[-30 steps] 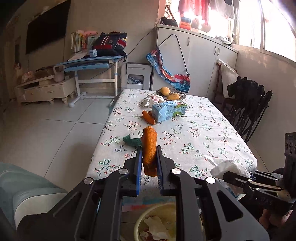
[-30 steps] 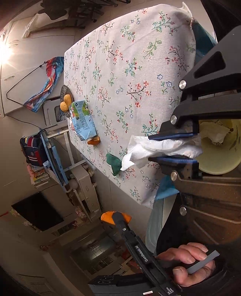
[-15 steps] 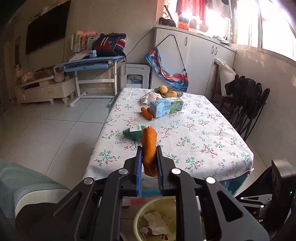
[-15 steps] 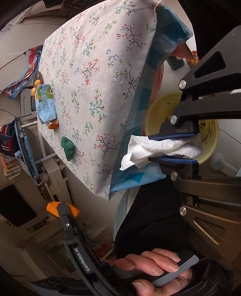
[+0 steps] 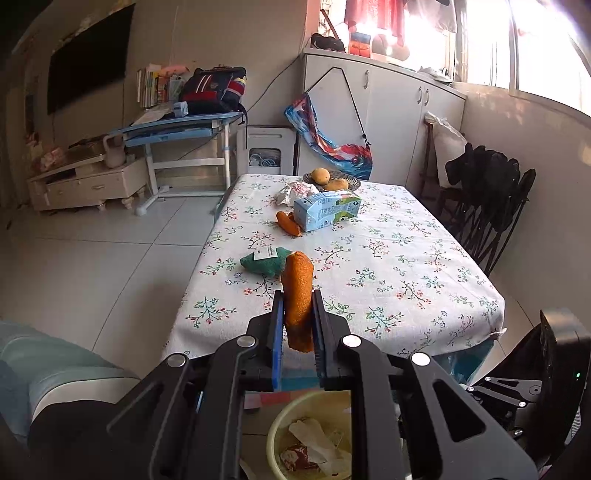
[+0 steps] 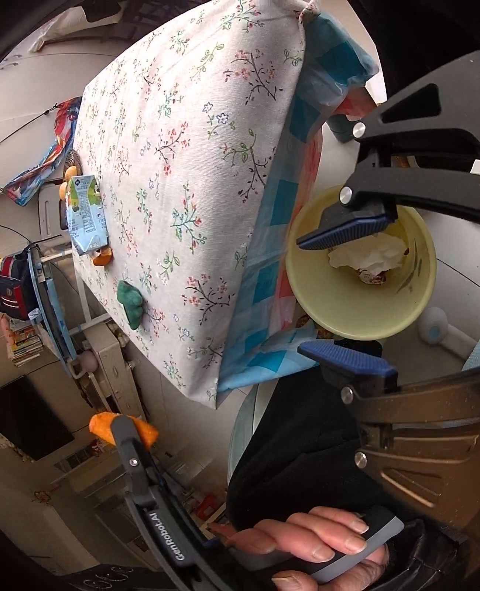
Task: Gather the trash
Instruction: 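Drop the white tissue into the yellow bucket with the right gripper while the left holds the peel, then lower the orange peel into the yellow bucket and open the left gripper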
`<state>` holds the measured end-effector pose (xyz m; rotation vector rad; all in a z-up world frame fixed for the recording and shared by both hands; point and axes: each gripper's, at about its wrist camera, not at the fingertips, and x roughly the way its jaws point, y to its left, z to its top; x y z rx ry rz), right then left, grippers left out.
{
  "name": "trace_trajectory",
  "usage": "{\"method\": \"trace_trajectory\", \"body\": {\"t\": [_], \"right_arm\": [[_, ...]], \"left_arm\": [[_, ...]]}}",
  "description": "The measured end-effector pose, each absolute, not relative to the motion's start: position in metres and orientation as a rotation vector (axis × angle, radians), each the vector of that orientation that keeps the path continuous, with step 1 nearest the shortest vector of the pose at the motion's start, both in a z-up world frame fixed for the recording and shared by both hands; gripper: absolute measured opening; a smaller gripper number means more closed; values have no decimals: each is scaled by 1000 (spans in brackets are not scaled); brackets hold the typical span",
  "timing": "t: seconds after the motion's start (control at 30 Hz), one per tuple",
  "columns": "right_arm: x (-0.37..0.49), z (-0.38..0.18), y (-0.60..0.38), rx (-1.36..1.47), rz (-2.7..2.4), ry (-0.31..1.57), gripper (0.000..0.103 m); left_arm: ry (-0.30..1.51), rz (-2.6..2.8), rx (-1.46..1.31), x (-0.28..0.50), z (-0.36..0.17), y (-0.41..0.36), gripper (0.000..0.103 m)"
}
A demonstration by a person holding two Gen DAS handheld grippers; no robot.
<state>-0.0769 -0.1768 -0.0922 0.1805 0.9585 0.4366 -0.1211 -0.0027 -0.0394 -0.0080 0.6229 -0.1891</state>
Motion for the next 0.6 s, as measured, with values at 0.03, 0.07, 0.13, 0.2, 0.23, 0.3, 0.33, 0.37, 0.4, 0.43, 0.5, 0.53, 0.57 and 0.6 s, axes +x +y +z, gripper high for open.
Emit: {"method": "trace_trajectory", "body": {"t": [0.03,0.07,0.13,0.2,0.23,0.3,0.33,0.37,0.4,0.43,0.5,0.53,0.57,0.6], "right_arm": [[-78,-89,-179,187,430,940,55],[-78,-86,-181,193,422,921,55],[-80,-79,-186,202,400,883,58],[-83,-72,-192,210,368,840,61],[-83,-69,-196,217,354,819,63],[-84,-63,-202,230,324,783,65],[-84,-61,-205,237,309,769,66],[-84,-59,-209,245,297,757,66],[-84,-58,-212,253,287,747,66],[-83,-57,-214,260,278,738,67],[-84,-55,-217,271,268,726,67],[-84,-55,-218,274,265,723,68],[-83,-55,-219,278,263,721,68],[-83,-54,-220,280,261,718,68]], "left_arm": [[624,-193,-3,-122,-40,-4,14],[626,-197,1,-123,-41,-6,14],[634,-203,13,-124,-43,-10,14],[647,-211,27,-126,-46,-13,14],[654,-216,35,-128,-49,-15,14],[674,-228,55,-130,-54,-19,14],[686,-236,66,-132,-58,-23,14],[701,-247,76,-133,-61,-26,14],[718,-259,86,-135,-65,-30,14],[736,-270,100,-136,-69,-34,14],[773,-298,127,-140,-78,-42,14],[791,-312,136,-141,-83,-46,14],[814,-329,149,-143,-88,-50,15],[831,-336,166,-144,-93,-54,15]]}}
